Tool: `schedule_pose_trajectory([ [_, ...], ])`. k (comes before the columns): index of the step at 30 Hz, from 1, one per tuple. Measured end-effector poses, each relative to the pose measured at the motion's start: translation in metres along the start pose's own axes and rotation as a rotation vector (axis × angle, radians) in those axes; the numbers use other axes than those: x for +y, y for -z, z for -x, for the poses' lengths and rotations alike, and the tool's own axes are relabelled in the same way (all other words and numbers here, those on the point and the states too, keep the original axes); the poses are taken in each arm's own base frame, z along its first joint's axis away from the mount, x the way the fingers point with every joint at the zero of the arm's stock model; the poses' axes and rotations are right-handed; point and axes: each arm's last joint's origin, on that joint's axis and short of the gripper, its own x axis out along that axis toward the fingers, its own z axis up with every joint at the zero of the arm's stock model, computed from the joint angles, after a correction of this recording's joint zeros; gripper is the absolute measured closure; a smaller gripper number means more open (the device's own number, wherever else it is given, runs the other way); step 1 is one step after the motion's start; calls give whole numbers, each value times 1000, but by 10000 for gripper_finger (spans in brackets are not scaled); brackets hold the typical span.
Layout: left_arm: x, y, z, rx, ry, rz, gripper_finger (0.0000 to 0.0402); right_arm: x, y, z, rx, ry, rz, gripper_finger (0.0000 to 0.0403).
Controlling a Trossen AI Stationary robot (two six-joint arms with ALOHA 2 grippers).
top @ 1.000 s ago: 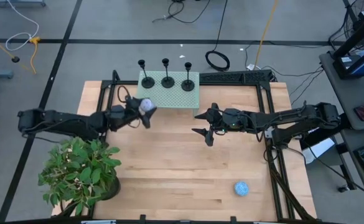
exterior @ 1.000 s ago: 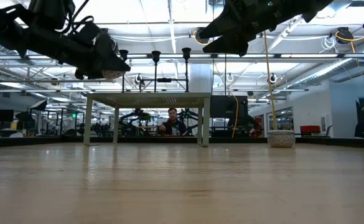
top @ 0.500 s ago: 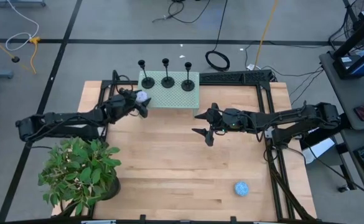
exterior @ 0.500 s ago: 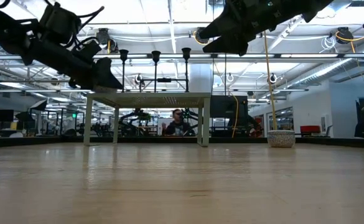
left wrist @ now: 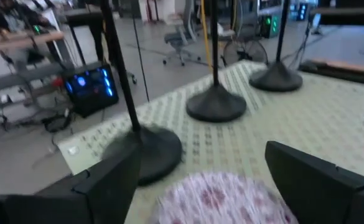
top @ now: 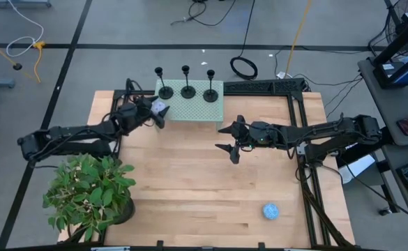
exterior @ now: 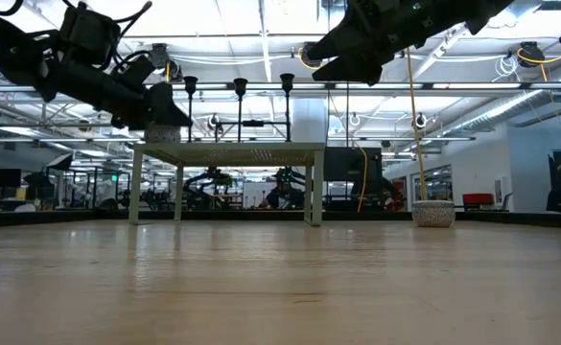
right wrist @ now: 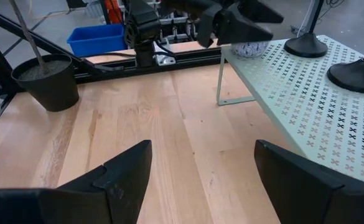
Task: Pick & Place candle stick holders
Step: Put the yellow patterned scented candle on the shelf
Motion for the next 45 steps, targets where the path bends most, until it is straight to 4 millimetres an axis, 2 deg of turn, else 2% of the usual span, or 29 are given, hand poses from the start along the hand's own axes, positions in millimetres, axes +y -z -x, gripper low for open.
schedule_pose_trajectory([
  [4, 3, -5, -1, -52, -17, 7, 45, 0, 0, 0, 0, 0, 0, 124],
  [11, 3, -20, 6, -179, -13, -17, 61, 0, 0, 0, 1, 3, -9, 124],
  [16, -1, -34, 23, -279, 127, 10, 72, -1, -2, 3, -13, 22, 42, 124],
  [20, -6, -46, 39, -377, 272, 19, 83, -6, -4, 12, -4, 178, 49, 124],
  [24, -11, -55, 57, -470, 429, -4, 97, -15, -6, 32, 38, 385, 146, 124],
  [28, -17, -59, 67, -521, 594, -25, 111, -27, -5, 47, 82, 534, 134, 124],
  [31, -20, -59, 69, -524, 643, -31, 120, -42, 11, 49, 112, 593, 74, 124],
  [37, -22, -57, 69, -529, 634, -110, 125, -77, 69, 49, 203, 726, -16, 123],
  [40, -22, -56, 68, -528, 632, -122, 121, -87, 89, 49, 177, 684, -65, 114],
  [45, -23, -54, 67, -500, 638, -117, 117, -99, 110, 52, 157, 610, -120, 86],
])
